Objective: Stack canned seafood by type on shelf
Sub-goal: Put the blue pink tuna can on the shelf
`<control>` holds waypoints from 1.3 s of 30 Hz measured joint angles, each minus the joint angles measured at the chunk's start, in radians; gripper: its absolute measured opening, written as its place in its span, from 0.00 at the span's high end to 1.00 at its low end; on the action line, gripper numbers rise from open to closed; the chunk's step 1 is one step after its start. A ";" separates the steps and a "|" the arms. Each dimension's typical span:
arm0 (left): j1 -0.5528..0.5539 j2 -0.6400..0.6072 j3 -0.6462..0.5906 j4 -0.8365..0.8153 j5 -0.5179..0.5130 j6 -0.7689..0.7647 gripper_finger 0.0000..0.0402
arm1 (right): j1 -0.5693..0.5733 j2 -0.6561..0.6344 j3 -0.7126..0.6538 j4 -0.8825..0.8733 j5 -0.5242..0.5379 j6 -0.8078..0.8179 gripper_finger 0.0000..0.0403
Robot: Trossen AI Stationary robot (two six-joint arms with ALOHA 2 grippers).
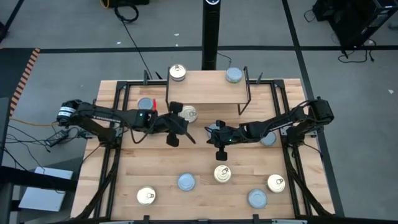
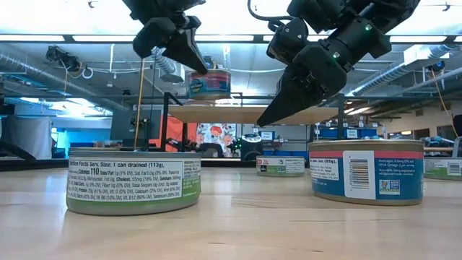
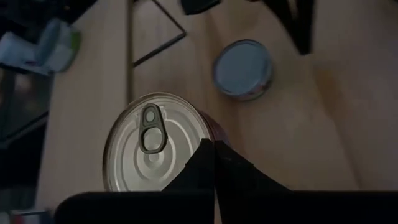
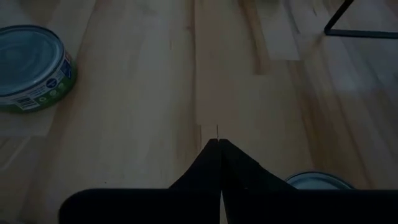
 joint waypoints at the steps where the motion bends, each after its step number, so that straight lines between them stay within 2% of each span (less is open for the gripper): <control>1: 0.008 -0.004 0.001 0.000 0.000 0.004 1.00 | 0.002 0.000 0.000 0.000 0.000 0.000 0.98; 18: 0.197 -0.067 0.003 -0.026 0.005 0.056 1.00 | 0.004 0.000 0.000 0.016 0.000 -0.002 0.98; 23: 0.253 -0.067 0.003 -0.033 0.057 0.054 1.00 | 0.004 0.000 0.000 0.016 0.000 -0.002 0.98; 39: 0.352 -0.060 0.003 -0.048 0.074 0.035 1.00 | 0.004 0.000 0.000 0.016 0.000 -0.002 0.98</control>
